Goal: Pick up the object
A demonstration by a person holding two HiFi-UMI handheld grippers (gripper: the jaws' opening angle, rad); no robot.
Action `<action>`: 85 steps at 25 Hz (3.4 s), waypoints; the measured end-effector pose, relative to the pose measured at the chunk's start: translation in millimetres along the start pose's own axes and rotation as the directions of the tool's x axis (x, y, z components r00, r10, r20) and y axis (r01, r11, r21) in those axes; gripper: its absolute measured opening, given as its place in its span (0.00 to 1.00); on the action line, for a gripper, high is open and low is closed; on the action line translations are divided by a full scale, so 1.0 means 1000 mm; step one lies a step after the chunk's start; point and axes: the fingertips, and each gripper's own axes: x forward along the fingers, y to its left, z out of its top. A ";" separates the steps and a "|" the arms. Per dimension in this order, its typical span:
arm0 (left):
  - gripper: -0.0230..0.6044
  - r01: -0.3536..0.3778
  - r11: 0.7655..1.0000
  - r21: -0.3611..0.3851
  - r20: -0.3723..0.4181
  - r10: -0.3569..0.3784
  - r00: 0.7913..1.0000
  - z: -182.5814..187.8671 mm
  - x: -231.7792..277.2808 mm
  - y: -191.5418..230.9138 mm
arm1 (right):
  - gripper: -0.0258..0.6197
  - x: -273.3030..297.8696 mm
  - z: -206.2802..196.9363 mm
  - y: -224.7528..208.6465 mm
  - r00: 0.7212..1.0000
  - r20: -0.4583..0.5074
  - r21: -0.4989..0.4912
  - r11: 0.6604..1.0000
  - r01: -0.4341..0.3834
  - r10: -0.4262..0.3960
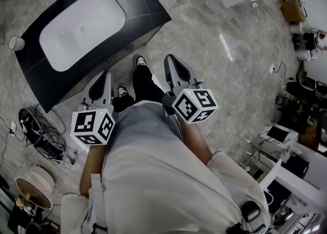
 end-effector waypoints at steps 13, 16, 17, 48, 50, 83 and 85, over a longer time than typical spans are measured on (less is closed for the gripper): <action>0.04 -0.064 0.997 -0.050 0.023 0.065 0.998 0.046 0.092 0.016 | 0.05 0.108 0.066 -0.027 0.994 -0.049 -0.077 0.991 -0.105 0.101; 0.04 -0.073 0.996 -0.051 0.036 0.074 0.997 0.065 0.115 0.015 | 0.05 0.129 0.085 -0.034 0.990 -0.063 -0.093 0.987 -0.131 0.125; 0.04 -0.076 0.996 -0.054 0.039 0.078 0.996 0.070 0.123 0.015 | 0.05 0.136 0.089 -0.036 0.989 -0.068 -0.096 0.986 -0.138 0.132; 0.04 -0.352 0.934 -0.060 0.127 0.357 0.926 0.133 0.244 0.035 | 0.06 0.287 0.143 -0.072 0.861 -0.259 -0.186 0.852 -0.490 0.439; 0.04 -0.364 0.929 -0.065 0.126 0.370 0.920 0.132 0.243 0.036 | 0.06 0.292 0.143 -0.073 0.854 -0.270 -0.190 0.845 -0.500 0.445; 0.04 -0.391 0.904 -0.173 0.105 0.411 0.906 0.103 0.225 0.067 | 0.06 0.343 0.116 -0.045 0.817 -0.404 -0.362 0.749 -0.555 0.411; 0.04 -0.395 0.900 -0.183 0.111 0.418 0.902 0.103 0.227 0.068 | 0.06 0.346 0.115 -0.045 0.812 -0.416 -0.368 0.740 -0.563 0.410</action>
